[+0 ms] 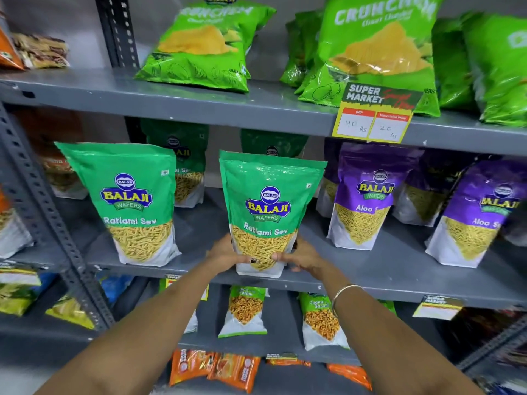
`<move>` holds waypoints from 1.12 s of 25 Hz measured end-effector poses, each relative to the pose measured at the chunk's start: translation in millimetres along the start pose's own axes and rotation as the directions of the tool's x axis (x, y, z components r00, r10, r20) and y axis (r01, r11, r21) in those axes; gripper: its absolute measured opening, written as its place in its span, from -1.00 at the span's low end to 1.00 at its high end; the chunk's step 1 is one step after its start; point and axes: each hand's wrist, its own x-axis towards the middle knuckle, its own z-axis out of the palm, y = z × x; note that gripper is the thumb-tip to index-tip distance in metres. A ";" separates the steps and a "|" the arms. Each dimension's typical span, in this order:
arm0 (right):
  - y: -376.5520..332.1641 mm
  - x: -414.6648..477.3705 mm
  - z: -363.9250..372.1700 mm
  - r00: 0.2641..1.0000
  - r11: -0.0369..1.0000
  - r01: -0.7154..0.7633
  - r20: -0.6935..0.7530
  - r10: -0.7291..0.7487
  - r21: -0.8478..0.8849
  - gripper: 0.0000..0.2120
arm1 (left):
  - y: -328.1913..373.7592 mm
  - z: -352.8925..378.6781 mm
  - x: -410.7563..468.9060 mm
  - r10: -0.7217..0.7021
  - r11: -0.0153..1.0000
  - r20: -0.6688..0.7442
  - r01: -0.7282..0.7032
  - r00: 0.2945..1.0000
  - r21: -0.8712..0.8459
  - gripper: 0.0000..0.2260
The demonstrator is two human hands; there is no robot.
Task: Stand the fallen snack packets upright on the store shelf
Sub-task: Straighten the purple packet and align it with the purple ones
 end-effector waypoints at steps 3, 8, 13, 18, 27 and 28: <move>-0.6 -5.1 2.0 1.000 1.000 0.001 -0.008 -0.001 0.024 -0.34 | -1.5 0.3 -1.1 0.012 1.000 -0.005 -0.012 1.000 -0.011 -0.35; 1.8 -4.5 1.4 1.000 1.000 0.012 0.022 -0.012 0.005 -0.32 | -7.7 5.6 -3.2 -0.029 0.996 0.049 0.032 0.998 -0.081 -0.23; 32.0 -2.3 -55.7 0.990 0.995 -0.073 -0.123 0.064 -0.063 -0.18 | 14.6 21.6 -31.1 -0.233 0.823 0.102 0.140 0.967 0.550 -0.52; 73.5 6.3 -157.7 0.951 0.995 -0.089 -0.299 0.074 -0.036 -0.18 | 91.9 94.2 -43.0 -0.135 0.821 0.256 -0.036 0.957 0.569 -0.62; 112.4 57.1 -249.2 0.990 0.992 0.020 -0.142 -0.002 0.124 -0.34 | 182.4 208.8 88.2 -0.071 0.904 -0.074 0.032 0.995 -0.426 -0.40; 115.3 60.8 -249.1 0.996 0.981 0.068 -0.069 -0.056 0.182 -0.54 | 186.7 215.8 89.0 -0.101 0.872 -0.110 0.035 0.989 -0.488 -0.47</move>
